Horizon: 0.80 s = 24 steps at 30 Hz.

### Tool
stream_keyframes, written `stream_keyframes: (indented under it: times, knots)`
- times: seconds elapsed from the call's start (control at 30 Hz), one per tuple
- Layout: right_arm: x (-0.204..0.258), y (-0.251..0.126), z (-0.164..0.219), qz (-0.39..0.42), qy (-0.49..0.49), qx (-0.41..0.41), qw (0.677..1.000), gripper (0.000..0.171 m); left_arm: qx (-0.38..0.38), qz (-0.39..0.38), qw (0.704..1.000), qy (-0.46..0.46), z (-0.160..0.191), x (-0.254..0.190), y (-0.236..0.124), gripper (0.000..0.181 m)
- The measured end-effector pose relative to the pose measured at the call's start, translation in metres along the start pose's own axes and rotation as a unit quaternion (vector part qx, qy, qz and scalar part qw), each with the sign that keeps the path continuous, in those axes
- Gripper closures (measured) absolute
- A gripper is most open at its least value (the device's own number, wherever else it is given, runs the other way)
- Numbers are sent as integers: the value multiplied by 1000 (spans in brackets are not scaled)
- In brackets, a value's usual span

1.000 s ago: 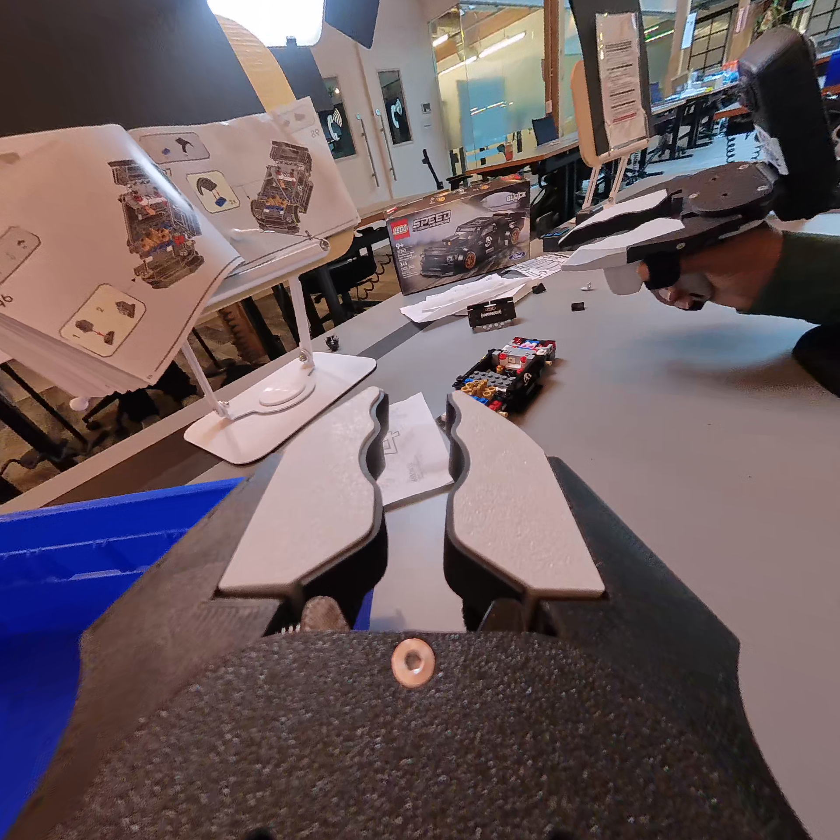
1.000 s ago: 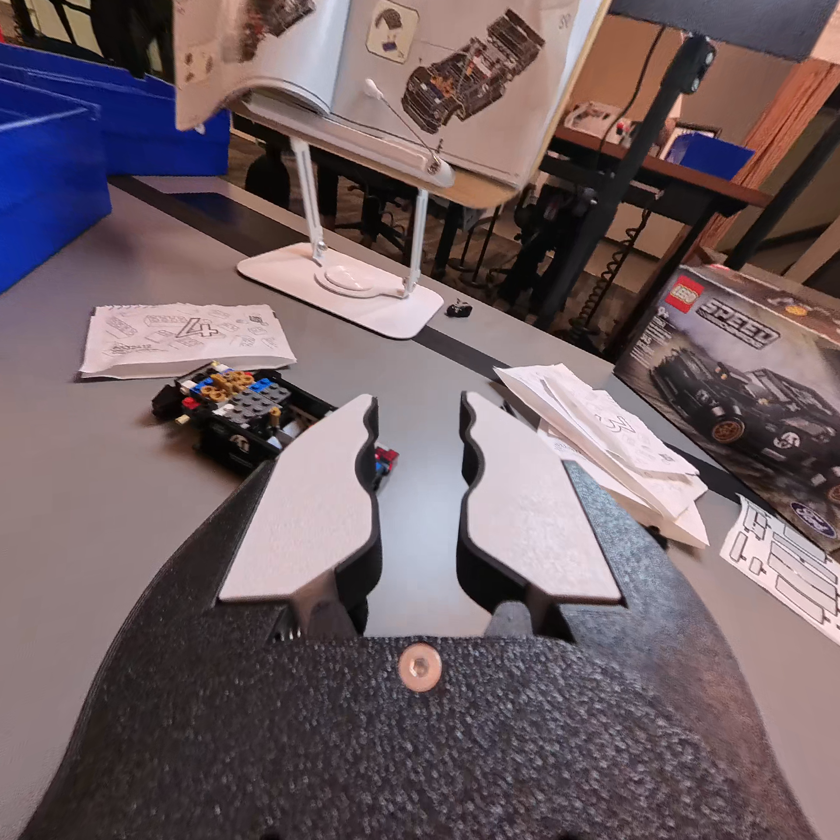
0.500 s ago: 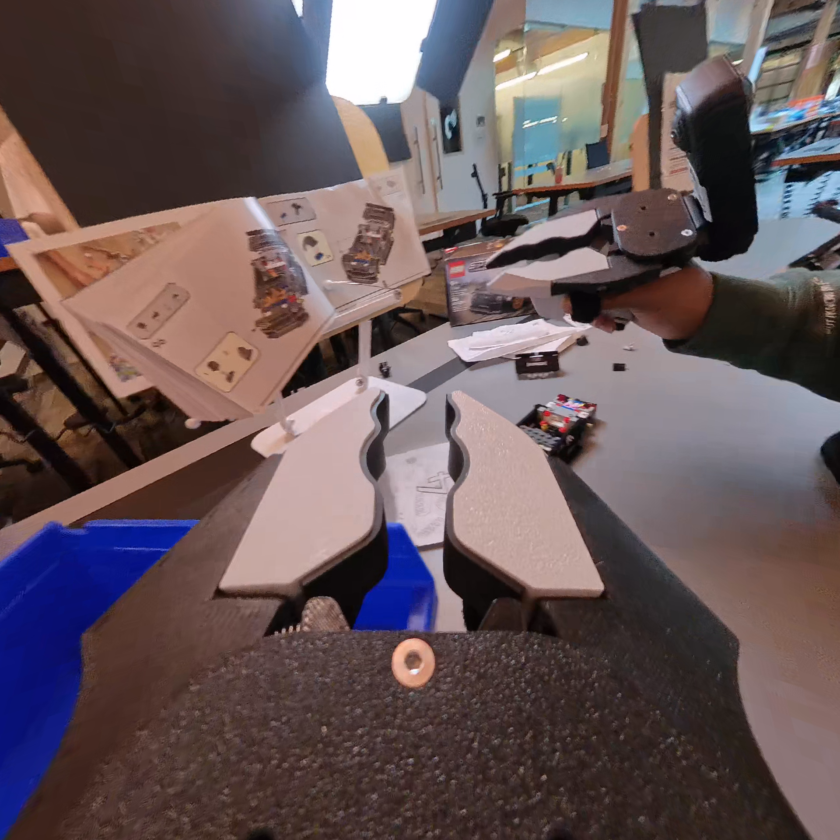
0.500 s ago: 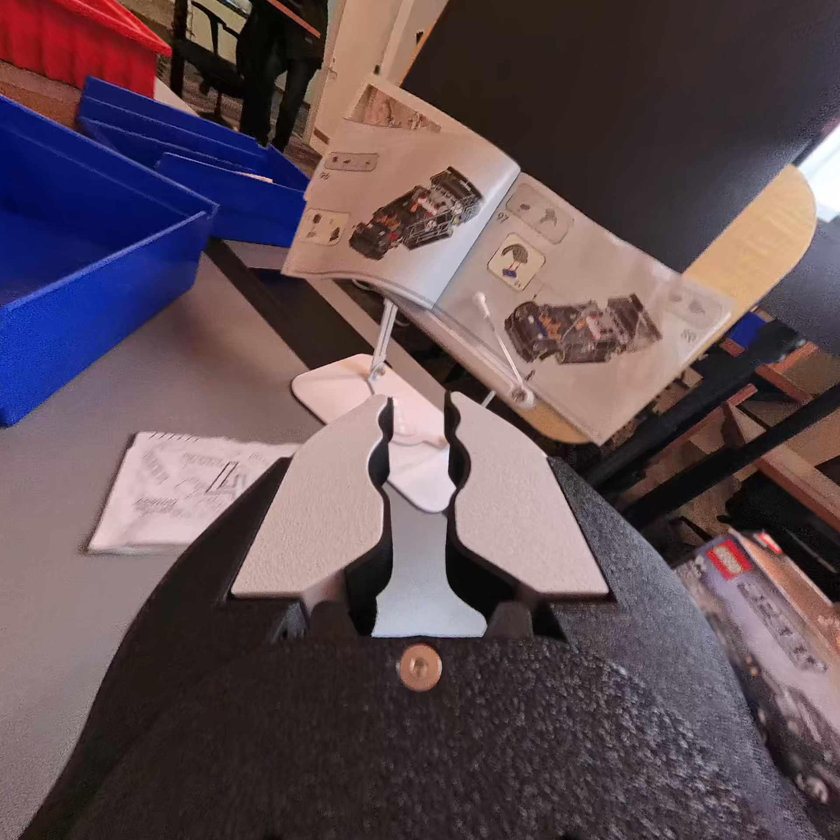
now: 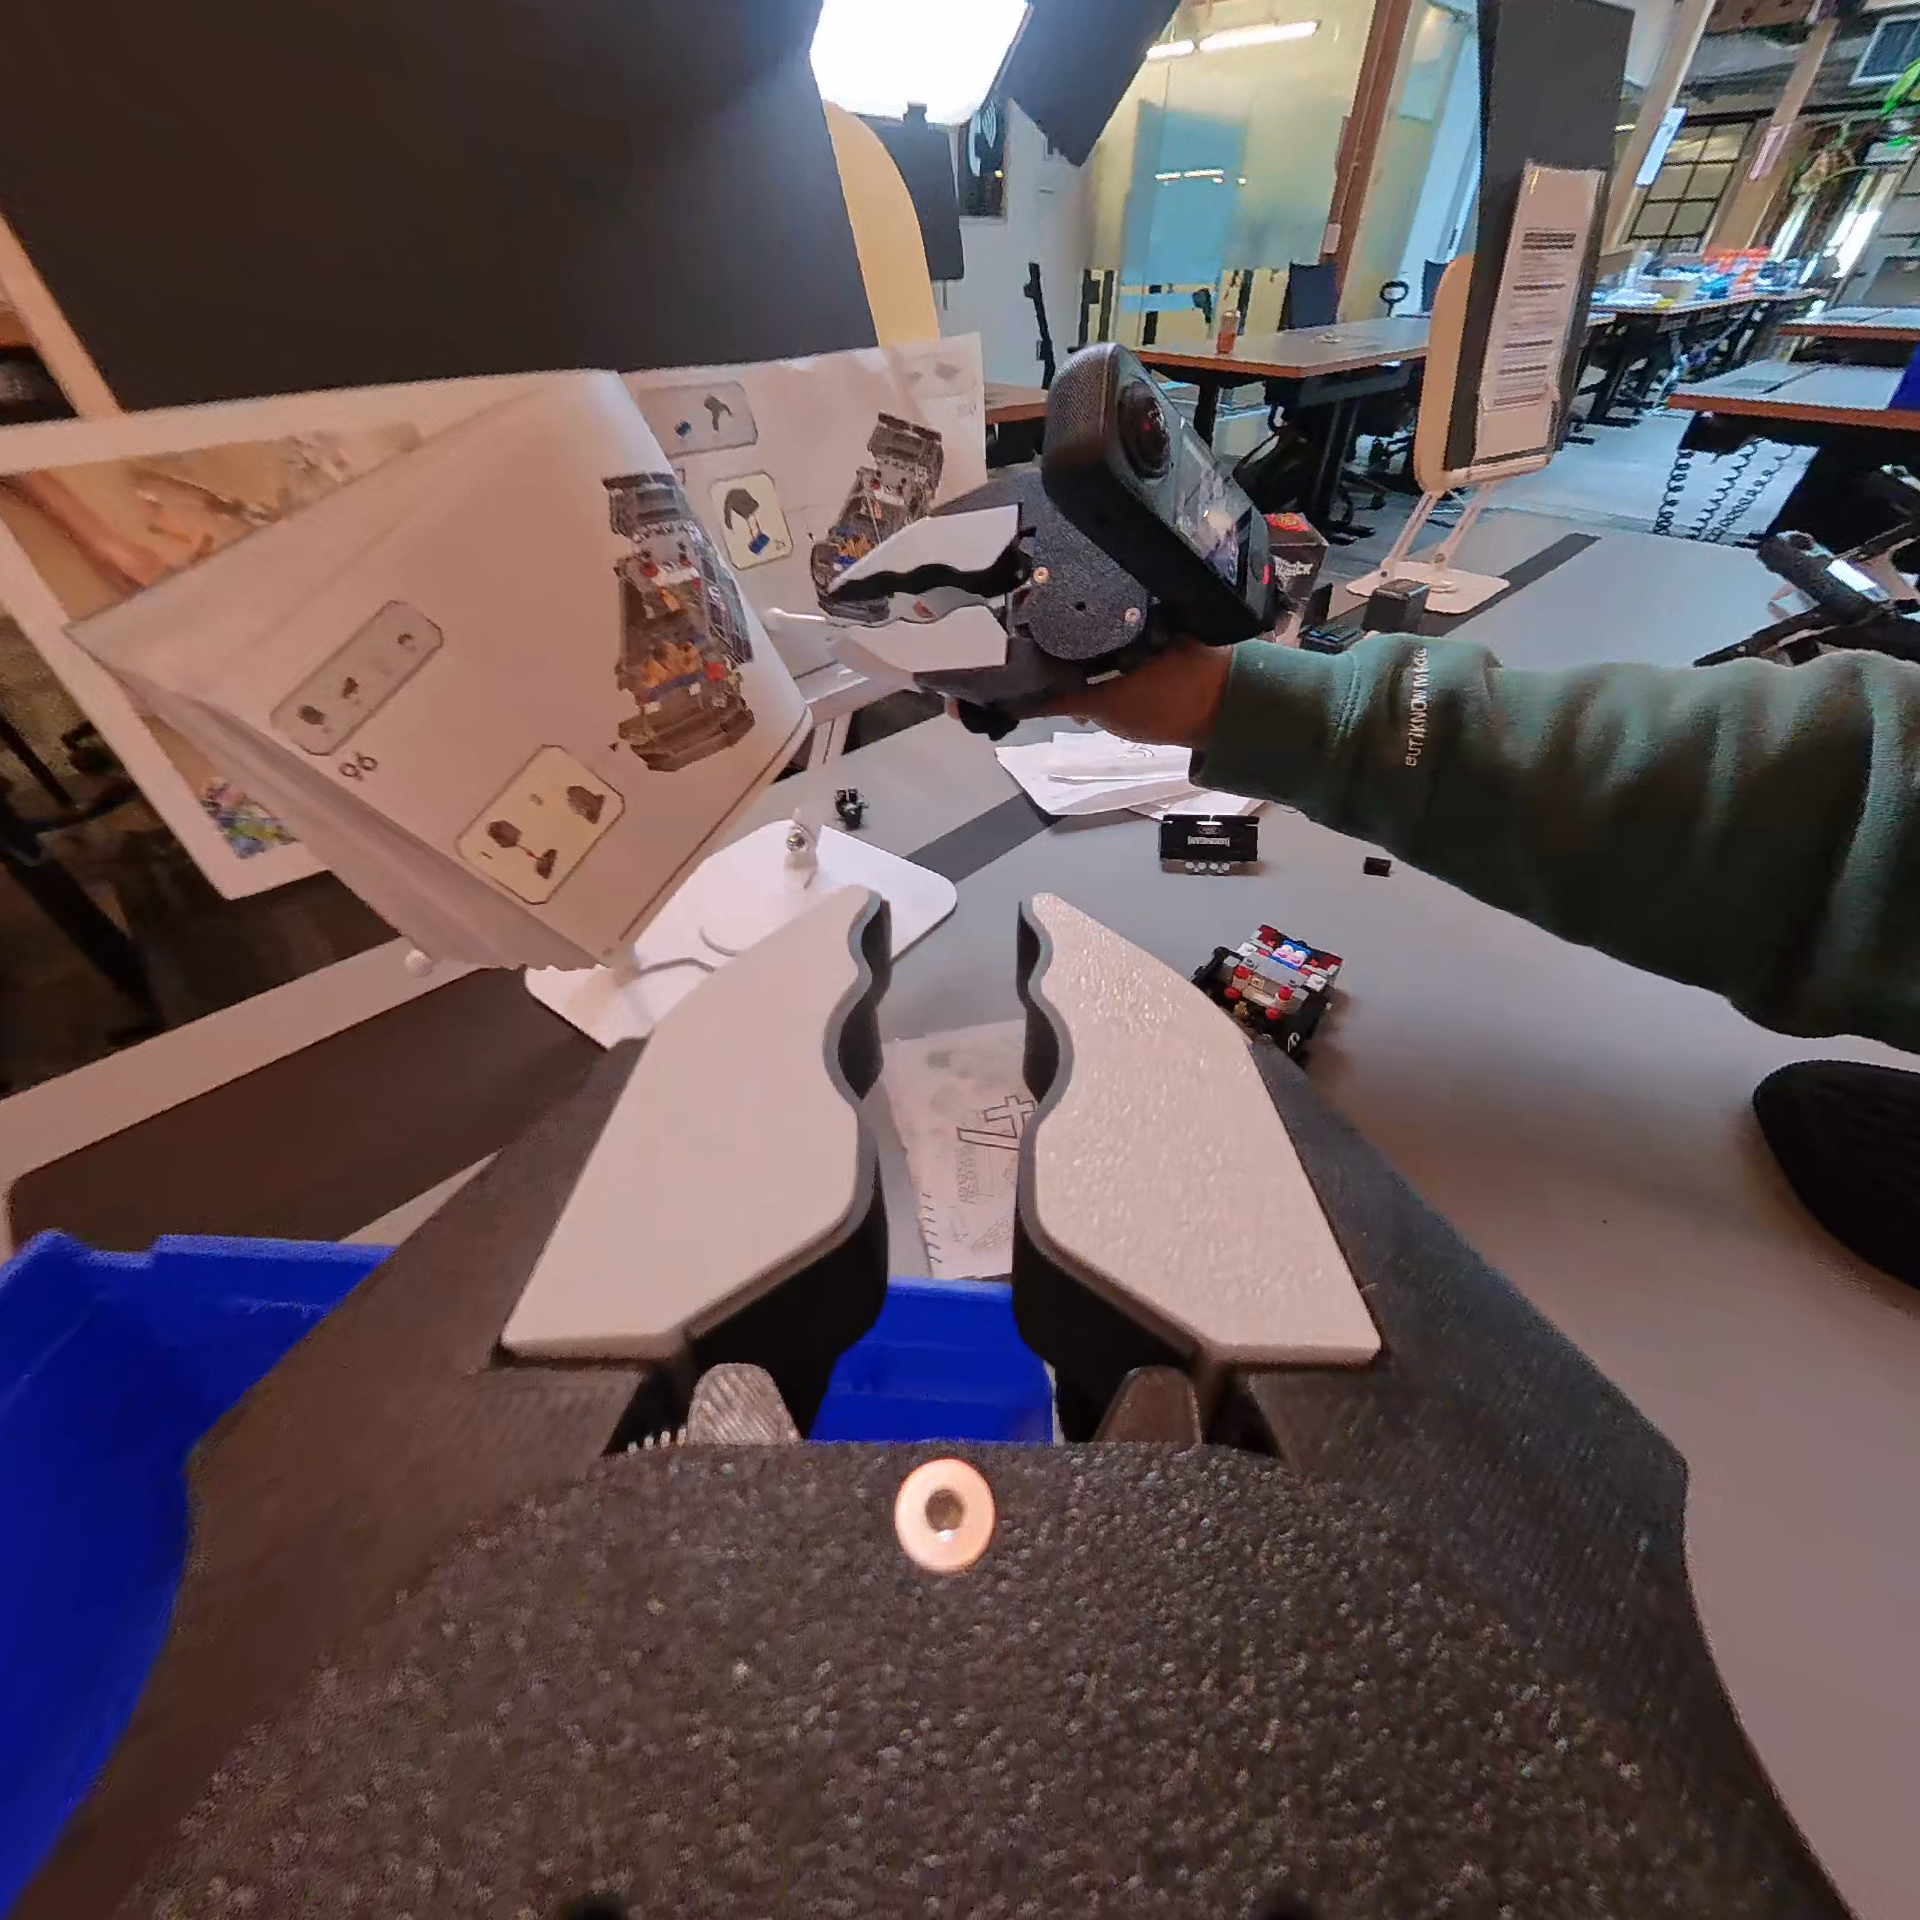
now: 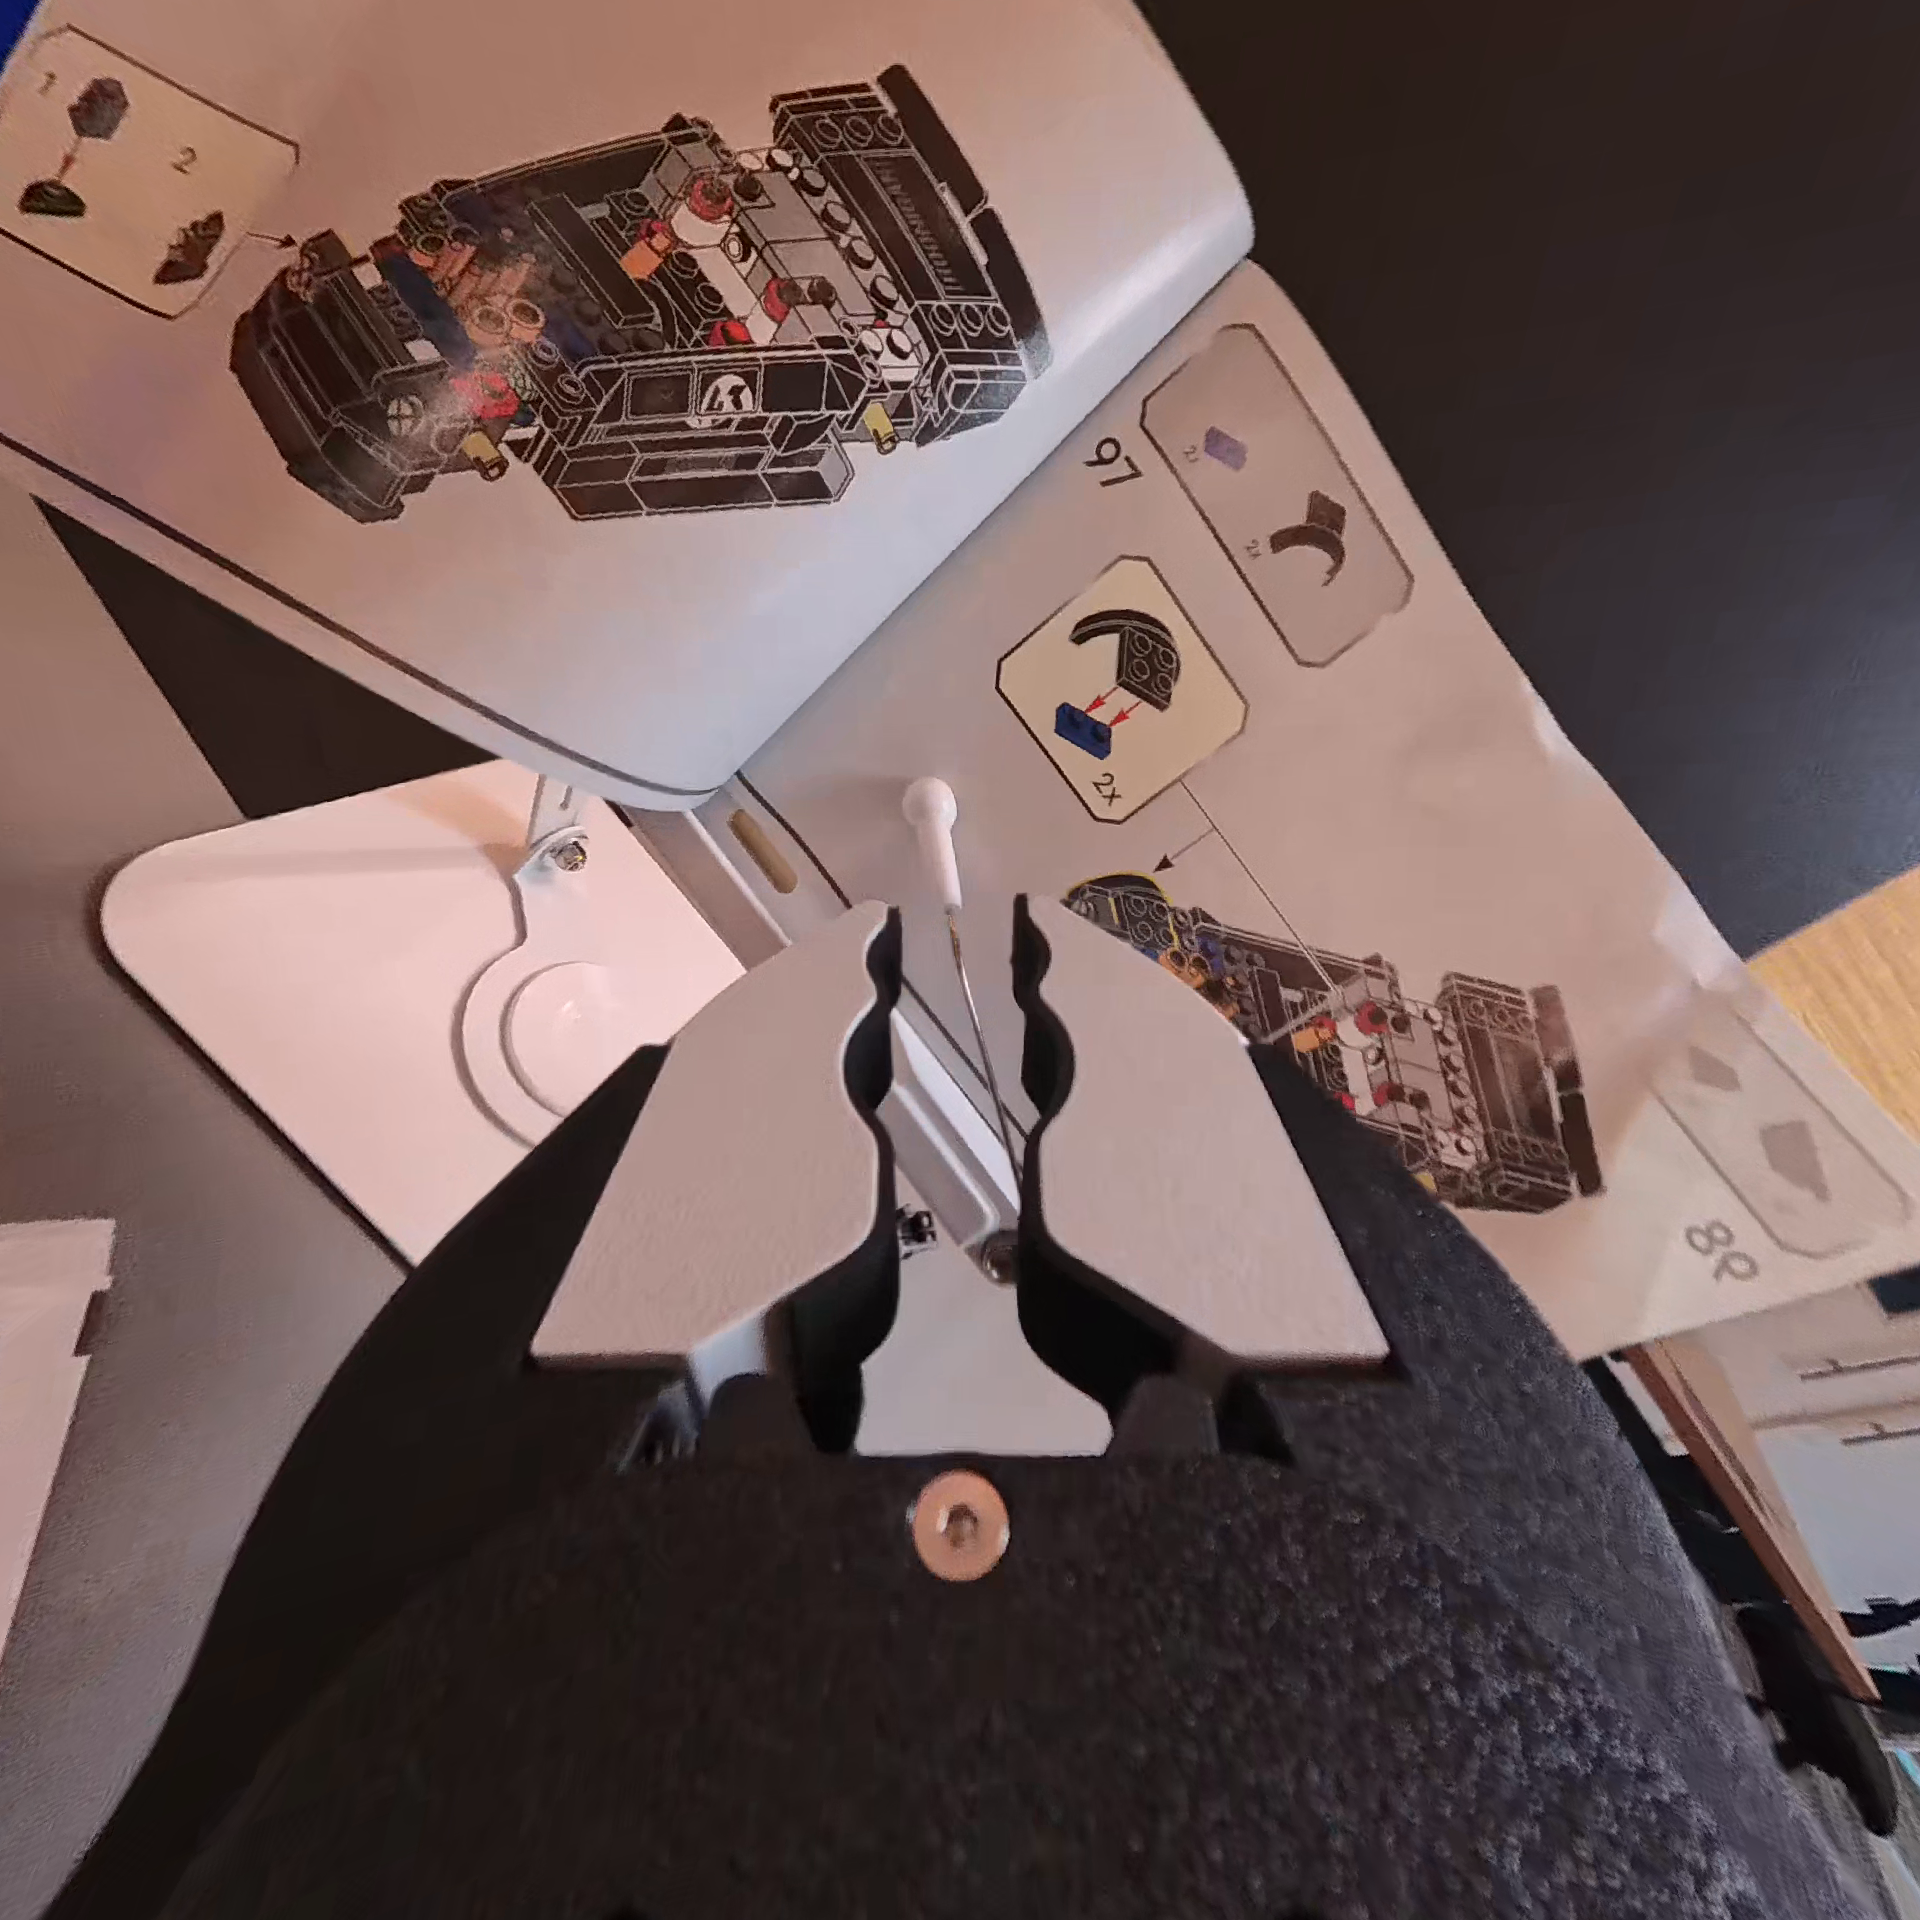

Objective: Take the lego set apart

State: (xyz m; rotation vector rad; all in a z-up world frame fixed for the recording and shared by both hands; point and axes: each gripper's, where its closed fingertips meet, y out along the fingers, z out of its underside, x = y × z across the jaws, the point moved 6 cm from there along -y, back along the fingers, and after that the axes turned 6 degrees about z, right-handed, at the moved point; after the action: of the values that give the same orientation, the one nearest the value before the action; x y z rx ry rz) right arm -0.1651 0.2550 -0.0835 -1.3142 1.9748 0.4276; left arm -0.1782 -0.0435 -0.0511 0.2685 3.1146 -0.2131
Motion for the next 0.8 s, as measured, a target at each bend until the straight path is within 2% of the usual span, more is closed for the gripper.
stream_keyframes:
  times: [0.13,0.27,0.5,0.57,0.6,0.67,0.77,0.8]
  knots:
    - [-4,0,1,-8,16,-12,1000,171,7,23,999,-35,6,0,24,159]
    - [-19,-6,13,7,73,-27,997,171,-11,43,998,-55,6,-6,45,159]
    - [-35,-16,39,-2,169,-33,985,171,41,30,992,-112,22,14,102,154]
    - [-28,-20,34,-22,153,-50,987,171,18,43,990,-134,19,14,109,155]
    - [-23,-20,31,-35,136,-51,989,154,8,41,990,-135,18,15,110,155]
    - [-13,-15,25,-47,93,-40,994,137,-10,34,991,-130,17,15,112,156]
    - [-4,-3,18,-39,41,-27,998,139,-30,37,989,-142,17,14,110,157]
    - [-5,1,17,-21,33,-19,999,149,-31,37,989,-143,17,14,108,157]
